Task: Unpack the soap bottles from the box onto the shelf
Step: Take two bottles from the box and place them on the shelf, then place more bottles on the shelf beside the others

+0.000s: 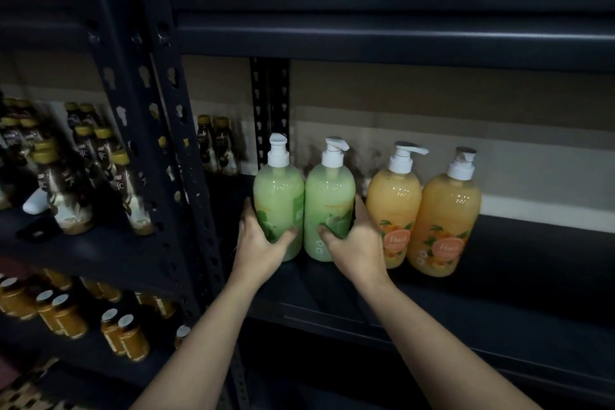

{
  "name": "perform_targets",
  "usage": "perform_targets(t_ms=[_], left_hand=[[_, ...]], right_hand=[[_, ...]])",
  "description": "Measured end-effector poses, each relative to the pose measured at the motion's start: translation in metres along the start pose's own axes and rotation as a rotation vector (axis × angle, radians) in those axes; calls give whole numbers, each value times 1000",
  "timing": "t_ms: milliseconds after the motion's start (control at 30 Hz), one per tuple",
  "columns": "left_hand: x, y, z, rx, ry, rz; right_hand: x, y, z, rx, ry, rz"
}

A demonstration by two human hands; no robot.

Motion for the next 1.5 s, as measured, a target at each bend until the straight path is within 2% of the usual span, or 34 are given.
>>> perform_targets(t_ms=[100, 200, 267, 367, 567, 700, 867, 933, 1067, 1200, 1333, 1500], left_hand=[[-23, -16, -15, -193, 19, 27], [-48, -38, -24, -380, -8, 143], [-66, -52, -20, -401, -53, 244], [-101, -74, 2, -310, -155, 425], [-178, -146, 78, 13, -369, 699], [-222, -240, 153, 342, -443, 786], [-249, -395, 250, 826, -339, 845], [-257, -481, 288, 1029, -294, 864], [-251, -604, 332, 1336, -227, 833], [-232, -731, 373, 1592, -78, 847], [-184, -832, 407, 1772, 90, 847], [-91, -925, 463, 1900, 337, 678]], right_hand=[[1, -2, -22, -5, -113, 45], [5, -6, -47, -108, -89, -51], [4, -10, -64, -127, -50, -103], [-5, -19, -101, -136, -19, -162], [-56, -49, -200, -228, -87, -128], [-123, -93, -302, -326, -211, -27], [-219, -188, -442, -462, -394, 191], [-268, -244, -504, -522, -439, 339], [-336, -339, -574, -589, -452, 604], [-394, -448, -616, -624, -484, 869], [-451, -548, -621, -633, -485, 1131], [-545, -644, -597, -632, -388, 1346]])
Point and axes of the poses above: each hand's wrist, its own y-axis towards the middle knuckle, its own z-axis out of the palm, x = y × z, the point moved 5 cm from there along y, towards the middle knuckle, and after that the axes turned 10 degrees about -x, right-handed, at the moved point
